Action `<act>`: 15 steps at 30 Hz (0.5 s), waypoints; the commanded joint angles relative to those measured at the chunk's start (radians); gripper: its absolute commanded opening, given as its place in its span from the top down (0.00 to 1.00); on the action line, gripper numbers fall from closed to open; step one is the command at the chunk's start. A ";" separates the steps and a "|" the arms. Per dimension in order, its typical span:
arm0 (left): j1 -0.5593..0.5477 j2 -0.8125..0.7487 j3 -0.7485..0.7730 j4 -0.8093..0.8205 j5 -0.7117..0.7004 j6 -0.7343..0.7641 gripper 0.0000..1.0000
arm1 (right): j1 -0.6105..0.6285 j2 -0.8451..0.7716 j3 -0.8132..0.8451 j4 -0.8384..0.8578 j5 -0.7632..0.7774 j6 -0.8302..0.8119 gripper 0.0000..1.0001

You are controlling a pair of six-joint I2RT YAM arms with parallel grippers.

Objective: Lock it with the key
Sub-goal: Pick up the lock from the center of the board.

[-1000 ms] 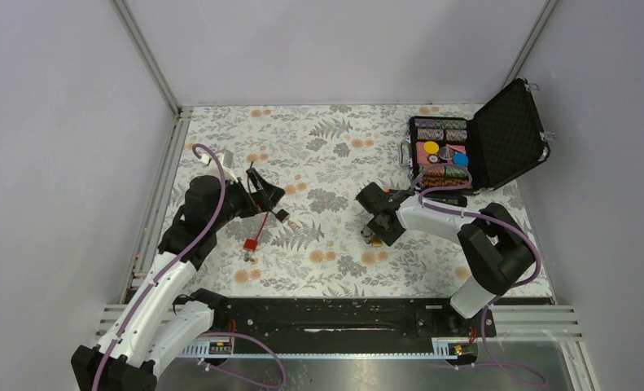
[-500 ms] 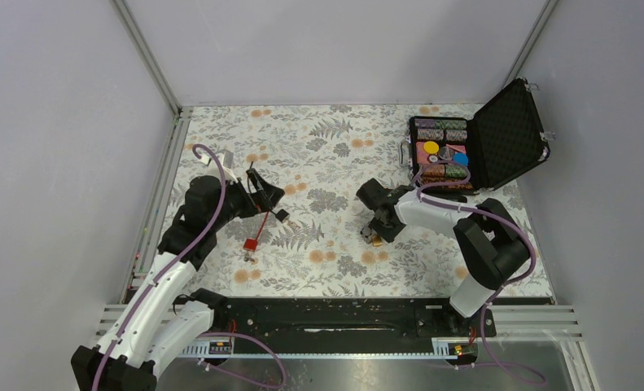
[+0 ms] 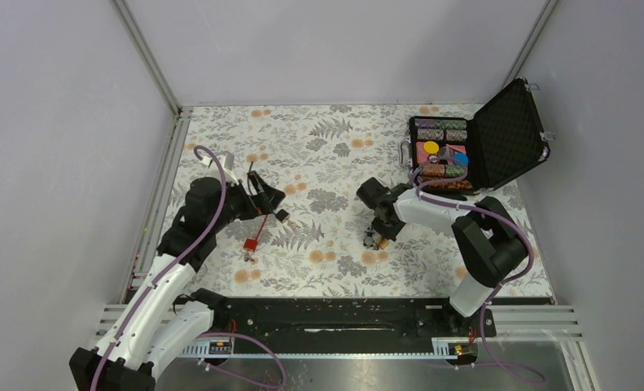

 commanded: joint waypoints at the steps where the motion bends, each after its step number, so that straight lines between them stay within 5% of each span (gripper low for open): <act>1: -0.032 0.012 0.001 0.051 0.035 0.005 0.01 | -0.020 -0.024 -0.041 0.047 0.033 -0.073 1.00; 15: -0.207 0.083 -0.083 0.397 0.128 -0.032 0.01 | -0.020 -0.421 -0.096 0.196 -0.094 -0.083 1.00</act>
